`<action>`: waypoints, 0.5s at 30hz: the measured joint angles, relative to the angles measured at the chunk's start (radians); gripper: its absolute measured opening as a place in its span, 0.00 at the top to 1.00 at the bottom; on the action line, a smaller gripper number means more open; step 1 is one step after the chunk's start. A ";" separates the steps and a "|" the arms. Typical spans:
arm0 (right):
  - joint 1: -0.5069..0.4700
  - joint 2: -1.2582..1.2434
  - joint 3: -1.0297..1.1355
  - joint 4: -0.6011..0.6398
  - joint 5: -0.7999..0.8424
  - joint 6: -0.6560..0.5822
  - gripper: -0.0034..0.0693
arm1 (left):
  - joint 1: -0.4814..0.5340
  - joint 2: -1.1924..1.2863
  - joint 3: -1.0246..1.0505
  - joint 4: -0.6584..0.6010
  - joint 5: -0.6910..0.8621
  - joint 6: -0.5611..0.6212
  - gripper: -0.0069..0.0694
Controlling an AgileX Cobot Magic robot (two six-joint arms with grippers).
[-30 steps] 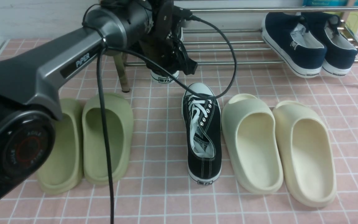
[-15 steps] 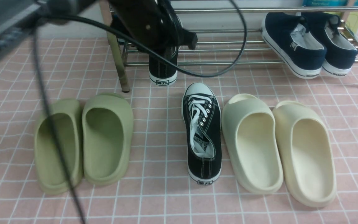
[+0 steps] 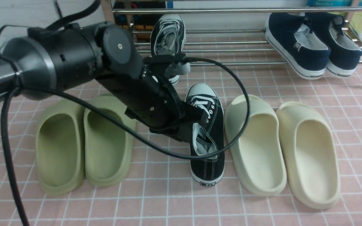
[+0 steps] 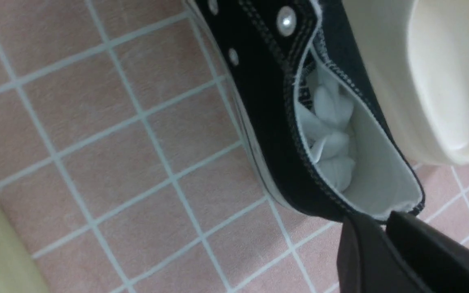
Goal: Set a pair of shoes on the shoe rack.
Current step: Use the left arm to grab the shoe closest to it
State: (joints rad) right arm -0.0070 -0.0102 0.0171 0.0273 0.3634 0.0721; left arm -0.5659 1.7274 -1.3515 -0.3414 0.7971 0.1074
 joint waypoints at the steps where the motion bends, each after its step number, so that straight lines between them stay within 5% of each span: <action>1: 0.000 0.000 0.000 0.000 0.000 0.000 0.63 | -0.017 0.005 -0.013 0.030 -0.006 -0.003 0.66; 8: 0.000 0.000 0.000 0.000 0.000 0.000 0.63 | -0.121 0.083 -0.091 0.404 -0.042 -0.275 0.34; 15: 0.000 0.000 0.000 0.000 0.000 0.000 0.63 | -0.141 0.202 -0.096 0.463 -0.115 -0.373 0.32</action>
State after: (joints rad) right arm -0.0070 -0.0102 0.0171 0.0273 0.3634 0.0721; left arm -0.7065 1.9291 -1.4479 0.1212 0.6821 -0.2655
